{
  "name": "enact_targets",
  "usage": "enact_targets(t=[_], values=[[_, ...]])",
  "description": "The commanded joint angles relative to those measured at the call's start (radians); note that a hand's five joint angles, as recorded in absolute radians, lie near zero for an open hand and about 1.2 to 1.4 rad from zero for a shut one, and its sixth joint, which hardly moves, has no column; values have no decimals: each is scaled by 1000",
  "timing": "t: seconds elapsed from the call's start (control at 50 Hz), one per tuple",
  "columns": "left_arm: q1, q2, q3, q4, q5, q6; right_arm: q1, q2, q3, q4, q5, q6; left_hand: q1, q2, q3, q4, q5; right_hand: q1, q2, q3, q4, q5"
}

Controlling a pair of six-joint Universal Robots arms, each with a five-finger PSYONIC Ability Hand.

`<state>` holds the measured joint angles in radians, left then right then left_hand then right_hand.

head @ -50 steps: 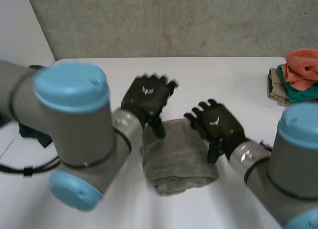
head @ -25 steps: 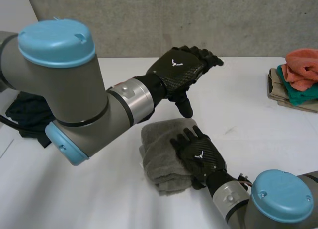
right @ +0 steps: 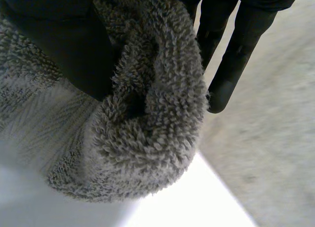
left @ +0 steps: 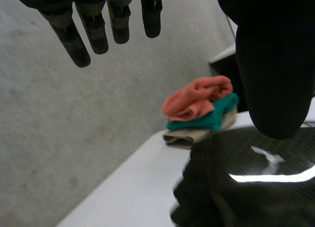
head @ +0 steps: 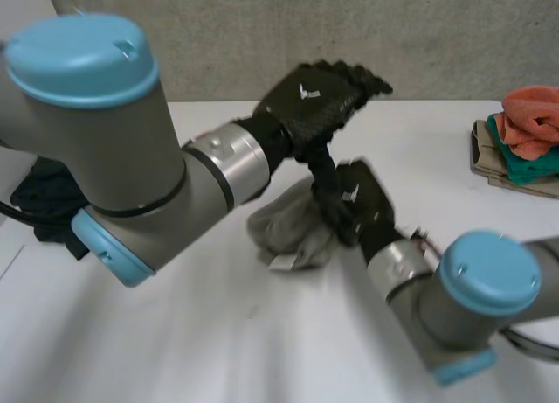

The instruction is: Fold the laundry.

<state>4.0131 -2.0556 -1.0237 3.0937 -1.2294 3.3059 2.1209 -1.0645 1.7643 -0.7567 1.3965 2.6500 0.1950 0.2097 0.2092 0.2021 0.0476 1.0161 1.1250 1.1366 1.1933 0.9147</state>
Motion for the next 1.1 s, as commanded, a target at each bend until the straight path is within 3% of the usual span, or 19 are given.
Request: enact_targets(t=[0.02,0.22,0.34,0.4,0.48,0.6,0.72,0.84,0.86,0.9,0.92,1.0,1.1], values=[[15,58,79,8,-42,0,-131,-75,-190,0,2,24,-5,-20,-19,-12,-32,380,271,260,203,307],[24,83,146,11,-48,0,-438,-91,-514,-15,4,234,-8,-23,-22,-15,-35,380,271,260,203,307],[15,74,125,11,-48,-3,-624,38,-632,-107,-17,376,-8,-23,-22,-15,-35,380,271,260,203,307],[14,65,109,11,-47,-6,-708,155,-677,-179,-89,415,-5,-20,-19,-12,-32,380,271,260,203,307],[10,45,96,13,-47,-9,-780,352,-733,-272,-248,429,-5,-20,-19,-12,-32,380,271,260,203,307],[-11,11,86,13,-48,-15,-874,552,-753,-293,-410,430,-2,-17,-16,-9,-29,380,271,260,203,307],[-17,-3,77,13,-56,-14,-909,566,-689,-300,-478,429,-2,-17,-16,-9,-29,380,271,260,203,307],[-19,2,82,13,-56,-15,-921,488,-664,-296,-464,430,-2,-17,-16,-9,-29,380,271,260,203,307],[-22,5,83,13,-56,-15,-921,479,-663,-294,-458,430,-2,-17,-16,-9,-29,317,208,197,140,244],[-26,5,85,13,-56,-14,-921,462,-661,-285,-439,430,-2,-17,-16,-9,-29,-165,-274,-286,-342,-238],[-29,6,85,13,-56,-14,-920,440,-658,-258,-410,430,-2,-17,-16,-9,-29,-775,-884,-896,-952,-848],[-37,14,85,13,-56,-14,-923,381,-663,-115,-317,429,-2,-17,-16,-9,-29,-842,-951,-962,-1019,-915],[-51,31,85,11,-56,-15,-926,292,-660,100,-284,410,-5,-20,-19,-12,-32,-842,-951,-962,-1019,-915]])
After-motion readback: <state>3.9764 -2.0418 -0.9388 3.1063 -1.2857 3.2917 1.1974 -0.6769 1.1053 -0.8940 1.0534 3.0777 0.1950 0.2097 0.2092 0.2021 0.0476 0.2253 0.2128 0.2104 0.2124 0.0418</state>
